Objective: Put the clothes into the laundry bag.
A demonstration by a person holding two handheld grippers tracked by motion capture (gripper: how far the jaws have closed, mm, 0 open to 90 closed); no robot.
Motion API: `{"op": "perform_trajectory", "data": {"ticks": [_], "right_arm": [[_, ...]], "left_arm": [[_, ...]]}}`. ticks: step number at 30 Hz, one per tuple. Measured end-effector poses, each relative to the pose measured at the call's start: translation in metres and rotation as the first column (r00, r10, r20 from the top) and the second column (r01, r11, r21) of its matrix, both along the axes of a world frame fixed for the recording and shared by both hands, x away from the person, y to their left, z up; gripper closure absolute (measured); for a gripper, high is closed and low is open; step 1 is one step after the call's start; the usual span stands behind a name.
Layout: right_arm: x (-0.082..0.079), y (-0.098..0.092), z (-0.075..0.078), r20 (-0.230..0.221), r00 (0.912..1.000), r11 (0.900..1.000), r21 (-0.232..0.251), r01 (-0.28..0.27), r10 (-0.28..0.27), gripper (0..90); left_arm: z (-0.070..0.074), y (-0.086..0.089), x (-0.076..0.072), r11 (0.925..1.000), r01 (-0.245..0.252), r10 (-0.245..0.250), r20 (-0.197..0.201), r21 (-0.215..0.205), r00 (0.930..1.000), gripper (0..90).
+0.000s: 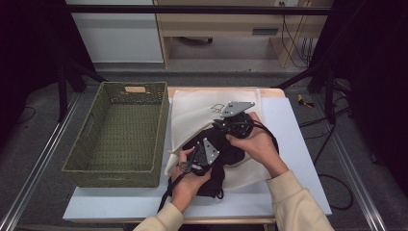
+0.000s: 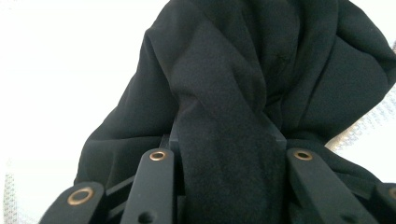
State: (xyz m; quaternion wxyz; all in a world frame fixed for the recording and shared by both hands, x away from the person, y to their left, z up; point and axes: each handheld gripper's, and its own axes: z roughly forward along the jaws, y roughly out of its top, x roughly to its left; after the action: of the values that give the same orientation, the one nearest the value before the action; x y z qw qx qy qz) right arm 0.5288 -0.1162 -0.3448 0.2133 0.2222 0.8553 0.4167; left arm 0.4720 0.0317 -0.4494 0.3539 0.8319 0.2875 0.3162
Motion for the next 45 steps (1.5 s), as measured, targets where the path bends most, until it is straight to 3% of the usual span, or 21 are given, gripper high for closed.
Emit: {"op": "perform_trajectory", "data": {"ticks": [9, 18, 23, 26, 28, 30, 31, 34, 39, 41, 45], "right_arm": [[-0.001, 0.0, -0.008, -0.011, 0.9999, 1.0, 0.006, 0.0, 0.0, 86.5], [-0.005, 0.0, -0.01, 0.009, 0.9997, 1.0, -0.004, 0.023, -0.023, 86.4], [-0.006, 0.002, -0.01, 0.03, 0.9991, 0.999, -0.016, 0.031, -0.031, 86.3], [-0.007, 0.002, -0.01, 0.033, 0.9989, 0.999, -0.025, 0.033, -0.033, 86.2], [-0.008, 0.001, -0.01, 0.035, 0.9987, 0.999, -0.02, 0.037, -0.036, 86.2], [-0.008, -0.001, -0.011, 0.029, 0.9987, 0.999, -0.016, 0.041, -0.041, 86.2], [-0.008, -0.001, -0.012, 0.028, 0.9988, 0.999, -0.015, 0.04, -0.039, 86.2], [-0.009, -0.003, -0.013, 0.024, 0.9985, 0.999, -0.011, 0.049, -0.049, 86.2], [-0.012, 0.0, -0.014, 0.038, 0.998, 0.998, -0.022, 0.051, -0.05, 86.3], [-0.013, -0.001, -0.014, 0.039, 0.9979, 0.998, -0.022, 0.053, -0.052, 86.2], [-0.014, -0.003, -0.013, 0.038, 0.9978, 0.998, -0.014, 0.055, -0.055, 86.3]], "left_arm": [[-0.002, 0.0, -0.001, 0.9996, -0.004, 0.005, 0.015, -0.027, 0.9999, 60.6], [0.009, 0.006, -0.008, 0.9942, -0.007, 0.01, 0.033, -0.108, 0.9994, 41.5], [0.022, 0.012, -0.019, 0.9868, 0.014, -0.007, 0.044, -0.161, 0.999, 36.4], [0.029, 0.016, -0.028, 0.9813, 0.034, -0.027, 0.04, -0.19, 0.9988, 35.3], [0.034, 0.02, -0.034, 0.9786, 0.047, -0.035, 0.065, -0.2, 0.9973, 34.9], [0.037, 0.024, -0.04, 0.9734, 0.056, -0.045, 0.053, -0.222, 0.9976, 33.6], [0.039, 0.027, -0.042, 0.9731, 0.059, -0.044, 0.07, -0.223, 0.9966, 33.5], [0.042, 0.034, -0.049, 0.9697, 0.066, -0.05, 0.074, -0.235, 0.996, 33.9], [0.047, 0.047, -0.056, 0.9626, 0.076, -0.071, 0.027, -0.26, 0.9971, 34.2], [0.048, 0.052, -0.063, 0.965, 0.089, -0.082, 0.036, -0.247, 0.996, 35.0], [0.045, 0.062, -0.076, 0.9624, 0.098, -0.098, 0.011, -0.253, 0.9951, 39.4]]}}
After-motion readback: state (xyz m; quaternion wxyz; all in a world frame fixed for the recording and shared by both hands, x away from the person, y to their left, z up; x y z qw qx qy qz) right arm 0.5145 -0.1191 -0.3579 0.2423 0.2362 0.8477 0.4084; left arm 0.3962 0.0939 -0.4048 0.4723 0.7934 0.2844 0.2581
